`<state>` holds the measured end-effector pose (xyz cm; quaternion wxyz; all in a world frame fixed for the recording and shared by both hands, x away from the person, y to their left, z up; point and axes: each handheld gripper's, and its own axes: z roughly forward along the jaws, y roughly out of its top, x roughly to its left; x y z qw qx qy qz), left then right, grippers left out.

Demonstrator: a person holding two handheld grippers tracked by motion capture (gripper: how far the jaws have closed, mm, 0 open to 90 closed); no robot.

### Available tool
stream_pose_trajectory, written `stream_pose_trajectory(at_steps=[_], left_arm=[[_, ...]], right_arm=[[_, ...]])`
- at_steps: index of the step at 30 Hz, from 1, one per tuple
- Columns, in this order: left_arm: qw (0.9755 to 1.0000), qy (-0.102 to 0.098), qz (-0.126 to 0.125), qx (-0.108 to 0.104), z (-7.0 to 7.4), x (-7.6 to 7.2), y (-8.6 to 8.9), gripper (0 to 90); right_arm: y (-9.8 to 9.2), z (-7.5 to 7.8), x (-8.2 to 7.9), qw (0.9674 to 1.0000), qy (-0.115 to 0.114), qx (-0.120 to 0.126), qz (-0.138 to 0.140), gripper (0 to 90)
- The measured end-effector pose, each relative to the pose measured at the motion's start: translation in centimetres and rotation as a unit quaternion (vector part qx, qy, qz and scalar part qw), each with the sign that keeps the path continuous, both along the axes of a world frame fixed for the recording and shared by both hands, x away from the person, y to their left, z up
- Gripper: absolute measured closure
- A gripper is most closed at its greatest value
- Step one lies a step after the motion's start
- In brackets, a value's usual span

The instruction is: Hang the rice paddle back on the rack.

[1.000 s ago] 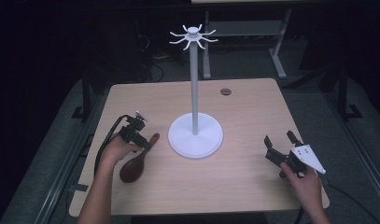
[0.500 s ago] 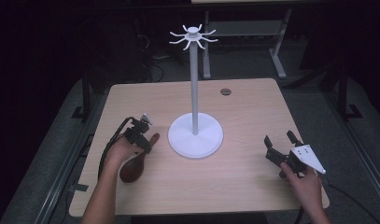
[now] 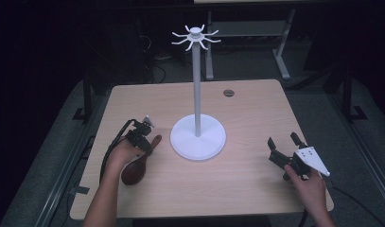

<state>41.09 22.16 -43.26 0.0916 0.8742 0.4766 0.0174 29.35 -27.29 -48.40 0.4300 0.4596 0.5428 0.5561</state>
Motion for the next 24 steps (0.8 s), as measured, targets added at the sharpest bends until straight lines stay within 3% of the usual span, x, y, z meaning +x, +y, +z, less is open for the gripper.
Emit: stream_pose_trajectory(at_steps=[7, 15, 20, 24], left_arm=[[1.0, 0.001, 0.007, 0.002, 0.0, 0.0, 0.1, 76.7], [0.9998, -0.005, 0.012, -0.014, 0.0, -0.1, 0.5, 77.1], [0.9985, -0.02, 0.02, -0.047, 0.4, -0.6, 0.9, 77.1], [0.9964, -0.041, 0.002, -0.074, 1.2, -0.9, 1.8, 77.1]], right_arm=[[0.0, 0.0, 0.0, 1.0, 0.0, 0.0, 0.0, 13.0], [0.0, 0.0, 0.0, 1.0, -0.001, 0.001, 0.0, 13.1], [0.0, 0.0, 0.0, 1.0, -0.001, 0.0, 0.0, 13.1], [0.0, 0.0, 0.0, 1.0, -0.001, 0.001, 0.0, 13.1]])
